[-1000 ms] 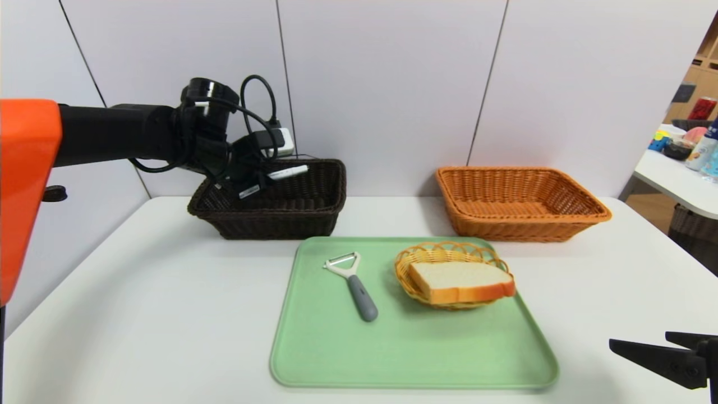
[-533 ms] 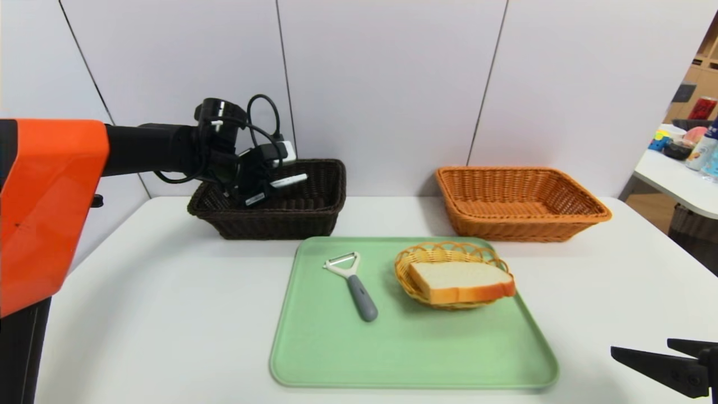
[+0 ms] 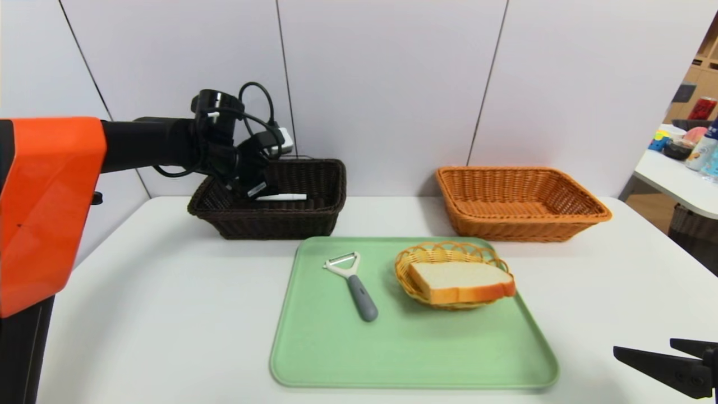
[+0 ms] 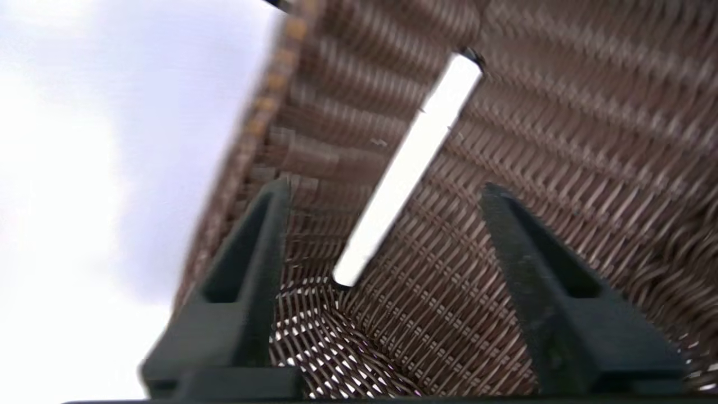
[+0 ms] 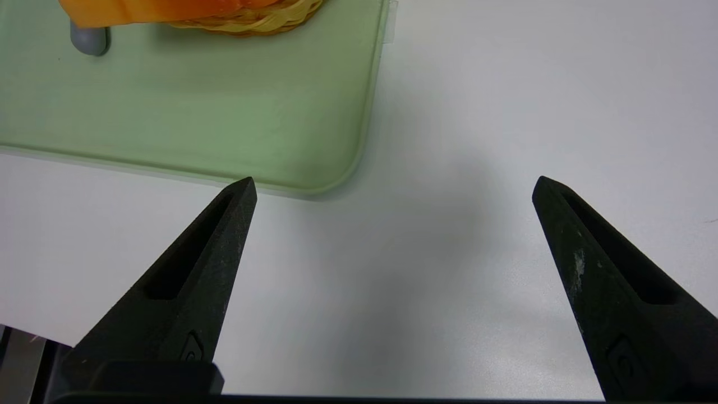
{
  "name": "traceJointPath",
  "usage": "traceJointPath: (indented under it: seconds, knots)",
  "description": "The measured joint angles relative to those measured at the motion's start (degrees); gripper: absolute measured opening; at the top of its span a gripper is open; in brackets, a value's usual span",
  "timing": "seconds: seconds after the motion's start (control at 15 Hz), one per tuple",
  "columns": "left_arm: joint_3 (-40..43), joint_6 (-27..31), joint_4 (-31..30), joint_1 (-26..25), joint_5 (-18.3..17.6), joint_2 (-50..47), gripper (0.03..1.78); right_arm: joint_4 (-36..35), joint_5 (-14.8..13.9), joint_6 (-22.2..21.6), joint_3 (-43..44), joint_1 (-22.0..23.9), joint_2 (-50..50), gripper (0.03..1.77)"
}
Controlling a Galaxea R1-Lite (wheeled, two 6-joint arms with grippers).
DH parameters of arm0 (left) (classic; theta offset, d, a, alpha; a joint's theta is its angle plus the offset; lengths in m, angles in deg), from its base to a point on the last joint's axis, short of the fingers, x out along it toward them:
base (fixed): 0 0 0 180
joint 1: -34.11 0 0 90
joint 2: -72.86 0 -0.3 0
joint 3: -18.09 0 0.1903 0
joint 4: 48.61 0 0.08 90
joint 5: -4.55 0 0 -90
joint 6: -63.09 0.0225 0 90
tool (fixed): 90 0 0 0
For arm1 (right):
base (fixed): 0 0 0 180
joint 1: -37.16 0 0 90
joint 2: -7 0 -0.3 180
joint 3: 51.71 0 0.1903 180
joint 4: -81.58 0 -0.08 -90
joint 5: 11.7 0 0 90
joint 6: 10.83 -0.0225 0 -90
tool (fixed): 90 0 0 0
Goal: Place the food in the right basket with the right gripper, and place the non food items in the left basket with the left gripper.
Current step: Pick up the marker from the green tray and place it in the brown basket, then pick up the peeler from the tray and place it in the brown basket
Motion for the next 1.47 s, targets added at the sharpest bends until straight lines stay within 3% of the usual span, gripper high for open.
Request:
traceJointPath:
  seconds: [0.33,0.6,0.73,0.87,1.07,1.47]
  knots:
    - [0.1,-10.9,2.3,1.0,-0.2,-4.1,1.45,-0.1,0.1,0.0,0.0,0.0,-0.2,1.7]
    - [1.6,-24.6,14.4,4.4,-5.2,-9.7,1.55,-0.1,0.1,0.0,-0.1,0.0,-0.7,1.7]
    - [2.9,-31.6,17.3,6.9,-4.7,-12.5,1.59,-0.1,0.1,0.0,-0.1,0.0,-1.0,1.7]
    - [4.4,-39.3,20.1,10.3,-0.5,-15.2,1.61,-0.1,0.2,0.0,-0.4,0.0,-1.4,1.7]
    - [9.6,-49.3,20.7,15.9,9.5,-18.7,1.64,-0.1,0.2,0.0,-1.0,0.0,-2.0,1.7]
    - [15.8,-75.0,20.8,28.9,23.0,-22.8,1.67,-0.1,0.2,0.0,-1.6,0.0,-3.7,1.7]
